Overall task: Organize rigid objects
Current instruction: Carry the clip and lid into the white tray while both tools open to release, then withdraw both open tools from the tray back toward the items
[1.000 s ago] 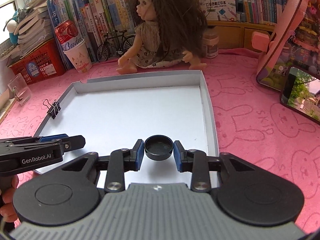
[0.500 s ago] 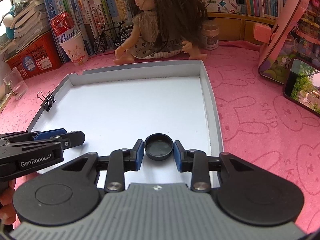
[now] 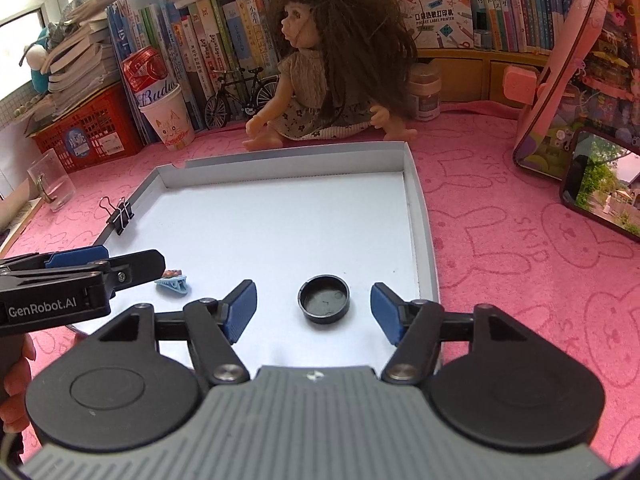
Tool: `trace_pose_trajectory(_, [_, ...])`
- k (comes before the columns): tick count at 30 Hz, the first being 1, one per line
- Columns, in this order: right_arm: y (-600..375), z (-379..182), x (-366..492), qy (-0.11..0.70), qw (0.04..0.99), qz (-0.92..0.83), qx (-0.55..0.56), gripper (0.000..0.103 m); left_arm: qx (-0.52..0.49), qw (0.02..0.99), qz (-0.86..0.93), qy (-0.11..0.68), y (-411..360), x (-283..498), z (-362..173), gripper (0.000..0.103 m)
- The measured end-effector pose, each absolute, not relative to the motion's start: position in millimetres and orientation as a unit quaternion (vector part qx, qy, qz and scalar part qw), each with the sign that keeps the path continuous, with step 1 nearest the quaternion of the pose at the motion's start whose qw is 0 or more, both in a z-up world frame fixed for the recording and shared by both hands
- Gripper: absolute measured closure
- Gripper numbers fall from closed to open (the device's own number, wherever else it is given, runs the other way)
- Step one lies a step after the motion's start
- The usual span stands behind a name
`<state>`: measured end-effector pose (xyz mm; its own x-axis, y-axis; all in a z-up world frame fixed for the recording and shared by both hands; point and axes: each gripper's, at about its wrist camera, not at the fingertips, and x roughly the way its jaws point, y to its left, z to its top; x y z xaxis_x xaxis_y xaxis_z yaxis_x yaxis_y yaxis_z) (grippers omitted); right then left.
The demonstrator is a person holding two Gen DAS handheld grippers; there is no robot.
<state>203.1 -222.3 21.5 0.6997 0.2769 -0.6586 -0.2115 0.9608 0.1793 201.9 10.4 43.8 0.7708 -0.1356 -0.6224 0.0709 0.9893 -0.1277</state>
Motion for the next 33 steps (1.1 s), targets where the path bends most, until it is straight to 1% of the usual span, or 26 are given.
trace_pose_trajectory(4, [-225.4, 29.1, 188.3, 0.344, 0.928, 0.135, 0.038, 0.016, -0.048, 0.943, -0.058, 0.323, 13.8, 187.3, 52.1, 0.021])
trace_pose_trajectory(8, [-228.4, 35.7, 169.4, 0.323, 0.936, 0.136, 0.031, 0.012, -0.045, 0.947, -0.065, 0.312, 16.5, 167.1, 56.0, 0.020])
trace_pose_trajectory(10, [-230.7, 37.7, 158.1, 0.309, 0.941, 0.137, 0.030, 0.006, -0.045, 0.948, -0.069, 0.307, 17.8, 155.9, 56.5, 0.019])
trace_pose_trajectory(13, [-233.0, 38.5, 141.6, 0.291, 0.946, 0.142, 0.031, 0.002, -0.047, 0.949, -0.077, 0.303, 18.9, 139.0, 55.2, 0.018])
trace_pose_trajectory(19, [-235.4, 33.5, 111.8, 0.270, 0.950, 0.151, 0.041, 0.000, -0.046, 0.952, -0.081, 0.290, 14.9, 105.9, 48.3, 0.018])
trace_pose_trajectory(33, [-236.2, 15.6, 64.3, 0.239, 0.960, 0.144, 0.018, 0.000, -0.022, 0.957, -0.087, 0.275, 5.4, 54.5, 32.4, 0.017])
